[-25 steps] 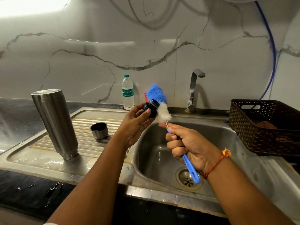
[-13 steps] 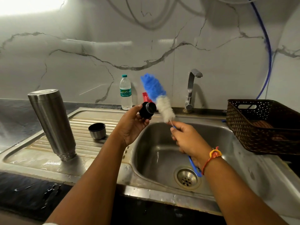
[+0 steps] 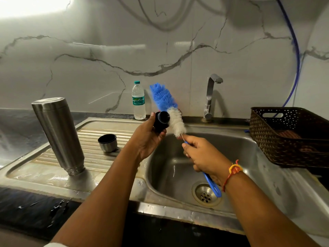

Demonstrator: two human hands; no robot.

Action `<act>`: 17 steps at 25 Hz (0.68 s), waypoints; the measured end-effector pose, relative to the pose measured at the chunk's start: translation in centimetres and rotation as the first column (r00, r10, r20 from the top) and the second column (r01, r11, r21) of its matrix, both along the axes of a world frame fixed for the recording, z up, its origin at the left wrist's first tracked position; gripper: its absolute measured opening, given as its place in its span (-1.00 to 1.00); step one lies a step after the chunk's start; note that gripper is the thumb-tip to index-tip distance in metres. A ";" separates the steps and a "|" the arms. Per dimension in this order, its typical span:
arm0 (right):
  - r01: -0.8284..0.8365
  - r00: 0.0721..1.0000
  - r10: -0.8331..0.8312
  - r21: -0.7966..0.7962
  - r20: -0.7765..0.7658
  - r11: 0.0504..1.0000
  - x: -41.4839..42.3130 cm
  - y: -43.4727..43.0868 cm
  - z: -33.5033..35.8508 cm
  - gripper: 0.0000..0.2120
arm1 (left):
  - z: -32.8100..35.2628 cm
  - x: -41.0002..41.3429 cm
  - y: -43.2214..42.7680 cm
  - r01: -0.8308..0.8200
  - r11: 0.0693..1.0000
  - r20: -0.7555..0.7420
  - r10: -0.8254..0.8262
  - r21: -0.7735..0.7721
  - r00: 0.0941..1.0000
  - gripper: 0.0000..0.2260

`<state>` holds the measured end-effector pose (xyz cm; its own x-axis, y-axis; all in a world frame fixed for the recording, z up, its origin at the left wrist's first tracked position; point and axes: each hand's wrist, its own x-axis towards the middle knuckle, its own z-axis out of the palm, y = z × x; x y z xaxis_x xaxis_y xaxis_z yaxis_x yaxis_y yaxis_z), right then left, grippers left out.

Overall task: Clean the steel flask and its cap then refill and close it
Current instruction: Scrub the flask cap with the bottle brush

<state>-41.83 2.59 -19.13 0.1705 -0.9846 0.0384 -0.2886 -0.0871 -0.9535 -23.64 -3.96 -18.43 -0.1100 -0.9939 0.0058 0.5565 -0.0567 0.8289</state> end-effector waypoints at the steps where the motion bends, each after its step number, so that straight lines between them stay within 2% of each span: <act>1: 0.015 0.999 -0.015 0.001 0.028 1.000 -0.1 -0.2 -0.1 -0.65 | 0.0 -0.1 0.2 0.014 1.000 0.060 -0.013 -0.008 0.998 -0.66; 4: 0.175 0.968 -0.162 -0.054 0.193 0.983 0.2 -1.2 -0.4 -0.67 | -0.4 -0.2 0.3 0.030 0.998 0.191 -0.017 -0.063 0.981 -0.73; 6: 0.285 0.927 -0.263 -0.046 0.267 0.957 -0.1 -1.8 -0.4 -0.69 | -0.4 0.0 0.0 -0.029 0.995 0.165 0.044 -0.096 0.985 -0.70; 7: 0.308 0.925 -0.289 -0.042 0.245 0.950 -0.3 -2.1 -0.5 -0.69 | -0.4 0.3 -0.1 -0.079 0.991 0.146 0.095 -0.110 0.985 -0.68; 10: 0.280 0.960 -0.278 -0.088 0.041 0.956 -0.6 -2.5 -1.3 -0.65 | -0.2 0.8 0.0 -0.227 0.958 0.177 0.257 -0.173 0.950 -0.63; 14: 0.162 0.962 -0.194 -0.170 -0.192 0.972 0.1 -1.8 -1.1 -0.64 | 0.8 1.2 1.6 -0.296 0.933 0.288 0.346 -0.204 0.893 -0.58; 17: 0.091 0.939 -0.147 -0.189 -0.312 0.978 0.4 -1.2 -1.0 -0.65 | 1.1 3.0 3.6 -0.389 0.890 0.508 0.455 -0.237 0.732 -0.58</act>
<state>-41.40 1.36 -20.14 0.0836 -0.9822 0.1685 -0.5958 -0.1848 -0.7816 -20.61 -0.36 -17.29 0.3024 -0.9351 0.1850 -0.0353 0.1830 0.9825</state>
